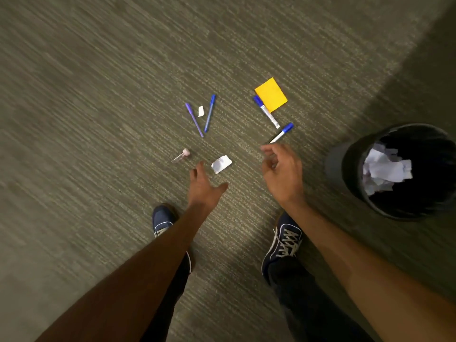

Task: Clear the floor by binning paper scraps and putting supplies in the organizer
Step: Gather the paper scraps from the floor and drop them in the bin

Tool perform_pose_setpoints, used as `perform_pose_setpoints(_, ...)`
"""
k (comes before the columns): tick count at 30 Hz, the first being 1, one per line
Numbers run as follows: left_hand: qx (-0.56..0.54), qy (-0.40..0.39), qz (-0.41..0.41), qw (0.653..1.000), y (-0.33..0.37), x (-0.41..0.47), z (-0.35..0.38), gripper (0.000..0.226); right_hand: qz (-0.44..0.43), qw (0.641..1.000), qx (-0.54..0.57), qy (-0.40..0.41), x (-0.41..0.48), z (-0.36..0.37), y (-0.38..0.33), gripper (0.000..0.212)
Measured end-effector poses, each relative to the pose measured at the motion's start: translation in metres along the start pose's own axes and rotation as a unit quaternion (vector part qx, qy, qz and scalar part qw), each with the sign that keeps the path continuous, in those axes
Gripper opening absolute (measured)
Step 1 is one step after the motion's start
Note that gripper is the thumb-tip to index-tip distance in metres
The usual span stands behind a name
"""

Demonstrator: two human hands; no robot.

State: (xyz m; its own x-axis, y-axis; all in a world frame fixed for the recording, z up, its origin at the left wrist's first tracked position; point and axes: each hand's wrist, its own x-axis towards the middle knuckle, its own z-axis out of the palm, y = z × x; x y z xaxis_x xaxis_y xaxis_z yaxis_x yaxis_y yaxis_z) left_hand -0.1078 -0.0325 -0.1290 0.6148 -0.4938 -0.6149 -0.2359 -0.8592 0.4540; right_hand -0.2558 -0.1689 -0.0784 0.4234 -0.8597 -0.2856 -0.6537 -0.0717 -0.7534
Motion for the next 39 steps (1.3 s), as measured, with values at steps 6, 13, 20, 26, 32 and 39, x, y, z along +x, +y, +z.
perform_pose_setpoints(6, -0.005, -0.059, -0.005, 0.998, -0.041, 0.062, 0.037, 0.124, -0.041, 0.994, -0.075, -0.065, 0.053, 0.082, 0.02, 0.023)
perform_pose_setpoints(13, 0.173, -0.008, 0.109, 0.979, -0.066, 0.111, 0.08, 0.072, -0.081, 0.982, -0.136, -0.105, 0.105, 0.149, 0.049, 0.016)
perform_pose_setpoints(20, 0.147, 0.056, 0.112, 0.981, -0.067, 0.124, 0.097, 0.032, -0.123, 0.966, -0.179, -0.143, 0.135, 0.177, 0.056, 0.018)
perform_pose_setpoints(26, -0.019, 0.118, 0.083, 0.989, -0.058, 0.124, 0.059, 0.014, -0.135, 0.96, -0.195, -0.147, 0.156, 0.186, 0.034, 0.018)
perform_pose_setpoints(32, -0.201, 0.179, 0.013, 0.963, -0.049, 0.136, 0.012, 0.026, -0.17, 0.944, -0.245, -0.144, 0.18, 0.202, 0.012, 0.023)
perform_pose_setpoints(39, -0.372, 0.116, 0.003, 0.921, -0.068, 0.176, -0.007, 0.02, -0.216, 0.915, -0.322, -0.115, 0.206, 0.246, 0.008, 0.027)
